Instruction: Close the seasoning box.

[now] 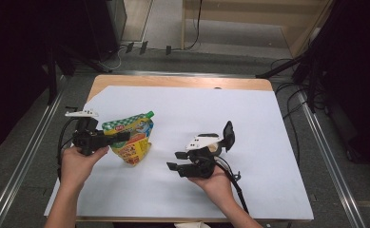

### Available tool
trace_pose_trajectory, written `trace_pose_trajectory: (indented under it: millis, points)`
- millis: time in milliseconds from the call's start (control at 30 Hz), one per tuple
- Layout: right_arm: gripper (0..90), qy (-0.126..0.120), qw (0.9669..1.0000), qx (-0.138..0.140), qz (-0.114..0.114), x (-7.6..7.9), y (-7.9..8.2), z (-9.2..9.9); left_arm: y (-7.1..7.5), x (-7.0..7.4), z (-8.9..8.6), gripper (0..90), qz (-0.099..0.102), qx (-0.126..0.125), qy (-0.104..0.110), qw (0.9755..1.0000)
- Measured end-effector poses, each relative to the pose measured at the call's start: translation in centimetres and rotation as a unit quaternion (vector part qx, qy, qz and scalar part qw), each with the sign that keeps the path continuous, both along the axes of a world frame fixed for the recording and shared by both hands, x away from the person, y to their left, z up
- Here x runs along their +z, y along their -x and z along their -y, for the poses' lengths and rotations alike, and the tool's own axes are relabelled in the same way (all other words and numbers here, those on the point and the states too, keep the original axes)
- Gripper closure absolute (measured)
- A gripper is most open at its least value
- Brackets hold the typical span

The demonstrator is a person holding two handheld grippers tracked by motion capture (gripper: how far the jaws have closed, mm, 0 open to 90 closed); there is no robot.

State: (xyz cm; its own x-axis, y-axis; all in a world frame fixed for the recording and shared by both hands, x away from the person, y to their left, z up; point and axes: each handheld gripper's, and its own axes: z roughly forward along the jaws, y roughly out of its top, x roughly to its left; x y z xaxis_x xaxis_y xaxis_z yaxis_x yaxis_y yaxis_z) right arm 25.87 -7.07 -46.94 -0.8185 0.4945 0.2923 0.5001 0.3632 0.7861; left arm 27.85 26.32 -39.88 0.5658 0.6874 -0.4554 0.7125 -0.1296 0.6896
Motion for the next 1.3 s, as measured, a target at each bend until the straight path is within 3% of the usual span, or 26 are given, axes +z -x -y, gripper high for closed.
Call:
trace_pose_trajectory:
  millis: [167, 233, 367, 667, 1133, 1300]
  points:
    - [51.1, 0.001, 1.0000, -0.003, -0.001, 0.1, -0.1, 0.3, 0.1, 0.1, 0.1, 74.8, 0.001, -0.001, 0.001, 1.0000]
    - [51.4, 0.000, 1.0000, -0.004, -0.002, 0.2, -0.2, 0.4, 0.3, 0.0, 0.2, 71.7, 0.002, 0.001, -0.011, 0.9999]
    - [52.3, 0.002, 0.9999, -0.008, -0.006, 0.3, -0.4, 0.5, 0.6, 0.2, 0.0, 69.7, 0.005, 0.004, -0.003, 1.0000]
    - [54.7, 0.003, 0.9999, -0.012, -0.006, 0.7, -0.9, 1.2, 1.3, -0.5, -0.7, 60.2, -0.005, 0.017, -0.019, 0.9997]
    - [75.0, 0.007, 0.9995, -0.009, -0.028, 2.0, -1.6, 2.6, 2.6, -1.9, -2.0, 49.9, -0.019, 0.018, -0.048, 0.9985]
    - [82.7, 0.005, 0.9995, -0.005, -0.029, 2.6, -1.7, 3.1, 2.6, -2.0, -2.5, 48.7, -0.024, 0.018, -0.041, 0.9987]
